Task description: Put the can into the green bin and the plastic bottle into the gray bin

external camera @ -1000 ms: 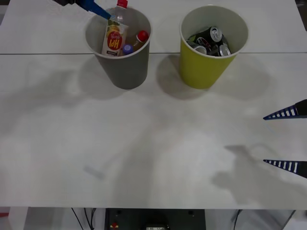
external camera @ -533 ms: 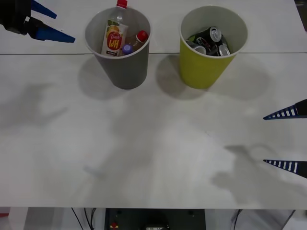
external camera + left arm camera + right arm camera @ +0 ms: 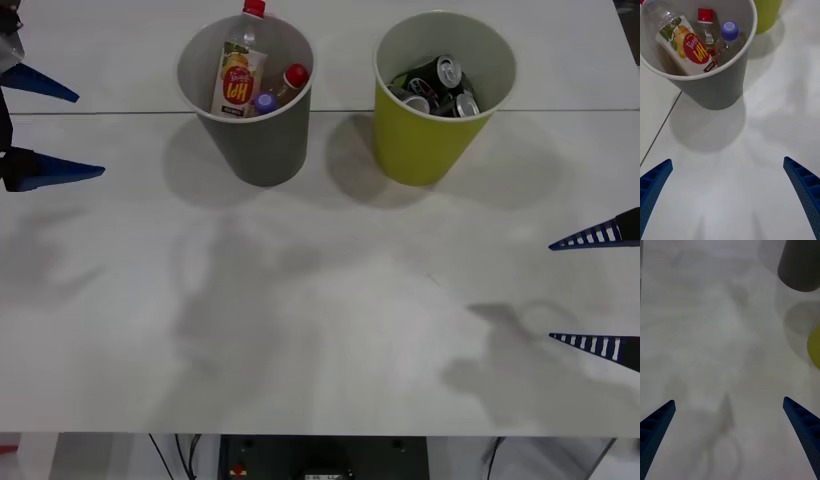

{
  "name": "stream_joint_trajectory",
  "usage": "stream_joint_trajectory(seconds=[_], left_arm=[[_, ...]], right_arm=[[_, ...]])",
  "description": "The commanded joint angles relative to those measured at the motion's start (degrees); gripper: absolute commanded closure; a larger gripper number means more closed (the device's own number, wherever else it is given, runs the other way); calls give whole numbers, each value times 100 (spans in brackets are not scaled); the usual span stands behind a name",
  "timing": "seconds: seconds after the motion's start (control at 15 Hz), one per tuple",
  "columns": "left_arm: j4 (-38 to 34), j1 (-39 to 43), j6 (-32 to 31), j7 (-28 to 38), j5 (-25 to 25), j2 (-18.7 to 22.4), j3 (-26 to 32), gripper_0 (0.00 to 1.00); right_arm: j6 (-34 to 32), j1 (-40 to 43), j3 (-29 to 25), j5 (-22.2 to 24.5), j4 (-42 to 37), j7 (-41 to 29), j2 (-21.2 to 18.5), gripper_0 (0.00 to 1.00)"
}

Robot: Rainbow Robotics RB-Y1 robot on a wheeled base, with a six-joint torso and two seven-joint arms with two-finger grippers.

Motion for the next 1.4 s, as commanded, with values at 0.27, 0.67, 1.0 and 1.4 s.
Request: stream_joint_trajectory(seconds=[0.27, 0.67, 1.0, 1.4], left_arm=[[-201, 1026, 0, -1094, 493, -80, 543, 0], [-263, 2037, 0, -2571, 924, -239, 850, 0], [-720, 2907, 0, -3300, 1126, -239, 1026, 0], [-738, 3408, 0, -3538, 1697, -247, 1070, 0]], right_arm=[[0, 0, 0, 0, 0, 0, 0, 0], [0, 0, 0, 0, 0, 0, 0, 0], [0, 0, 0, 0, 0, 0, 0, 0], [0, 0, 0, 0, 0, 0, 0, 0]])
